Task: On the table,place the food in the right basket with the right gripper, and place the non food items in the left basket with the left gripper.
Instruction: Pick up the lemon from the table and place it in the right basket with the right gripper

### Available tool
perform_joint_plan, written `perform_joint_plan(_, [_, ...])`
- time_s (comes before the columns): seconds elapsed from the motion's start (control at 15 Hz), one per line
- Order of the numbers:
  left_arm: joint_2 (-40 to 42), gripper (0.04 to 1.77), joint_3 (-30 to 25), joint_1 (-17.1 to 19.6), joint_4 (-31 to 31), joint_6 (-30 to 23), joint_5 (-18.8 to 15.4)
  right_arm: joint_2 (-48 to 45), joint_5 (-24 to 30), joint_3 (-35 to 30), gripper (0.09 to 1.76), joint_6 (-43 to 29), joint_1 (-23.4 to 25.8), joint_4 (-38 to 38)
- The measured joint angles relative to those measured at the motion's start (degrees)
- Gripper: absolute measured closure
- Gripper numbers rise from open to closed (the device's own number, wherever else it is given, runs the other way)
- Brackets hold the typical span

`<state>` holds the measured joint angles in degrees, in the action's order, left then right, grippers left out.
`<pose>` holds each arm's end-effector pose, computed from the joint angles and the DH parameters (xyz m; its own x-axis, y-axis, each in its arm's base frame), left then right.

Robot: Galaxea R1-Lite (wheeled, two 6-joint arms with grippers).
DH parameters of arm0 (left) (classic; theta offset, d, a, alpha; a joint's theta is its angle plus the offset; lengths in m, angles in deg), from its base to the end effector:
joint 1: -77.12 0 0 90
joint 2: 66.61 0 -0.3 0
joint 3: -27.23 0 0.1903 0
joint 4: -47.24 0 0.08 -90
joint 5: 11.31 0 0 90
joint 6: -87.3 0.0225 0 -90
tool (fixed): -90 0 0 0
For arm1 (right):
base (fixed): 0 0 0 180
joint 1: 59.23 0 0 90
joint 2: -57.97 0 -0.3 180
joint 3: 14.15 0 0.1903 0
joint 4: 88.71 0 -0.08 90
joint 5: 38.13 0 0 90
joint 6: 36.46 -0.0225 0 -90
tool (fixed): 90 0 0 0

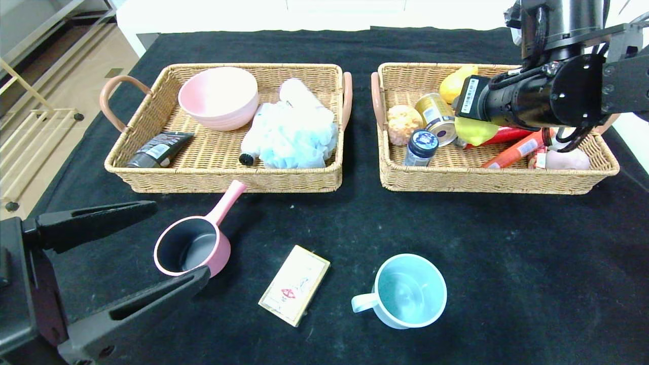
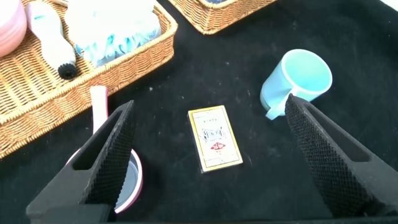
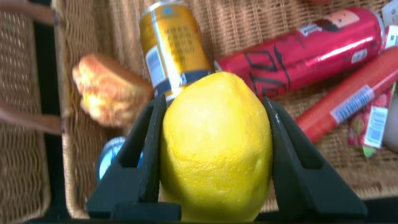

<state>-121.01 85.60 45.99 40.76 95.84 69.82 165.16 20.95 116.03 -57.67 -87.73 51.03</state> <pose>0.0986 -0.0636 0.2526 0.7652 -0.6423 -0.0433 0.6411 0.7543 0.1417 0.3207 0.1610 0.3314 0.9651 -0.0607 -0.2547 0.1148 0.9724 0.2033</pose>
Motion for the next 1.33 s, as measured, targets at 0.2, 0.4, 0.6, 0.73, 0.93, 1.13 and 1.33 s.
perform_joint_plan(0.2, [-0.2, 0.09, 0.1, 0.5, -0.1, 0.0, 0.0, 1.2, 0.0, -0.1, 0.81, 0.0, 0.5, 4.0])
perform_joint_plan(0.4, [-0.2, 0.09, 0.0, 0.6, 0.0, 0.1, 0.0, 2.4, -0.2, -0.2, 0.81, -0.2, 0.6, 4.5])
perform_joint_plan(0.6, [-0.2, 0.09, 0.0, 0.7, 0.0, 0.1, 0.0, 2.9, 0.0, -0.2, 0.81, 0.0, 0.7, 5.4])
perform_joint_plan(0.73, [0.0, 0.09, 0.1, 0.7, 0.0, 0.1, 0.0, 3.0, 0.0, -0.2, 0.81, 0.0, 0.9, 5.4])
perform_joint_plan(0.93, [0.1, 0.09, 0.2, 0.7, 0.0, 0.1, 0.0, 3.0, 0.0, -0.2, 0.73, 0.0, 1.1, 5.4])
perform_joint_plan(1.13, [0.1, 0.09, 0.2, 0.7, 0.0, 0.1, 0.0, 2.9, 0.0, -0.2, 0.54, -0.3, 1.1, 5.5])
perform_joint_plan(1.33, [0.2, 0.09, 0.2, 0.7, 0.0, 0.1, 0.0, 2.9, 0.1, -0.2, 0.41, -0.3, 1.1, 5.4])
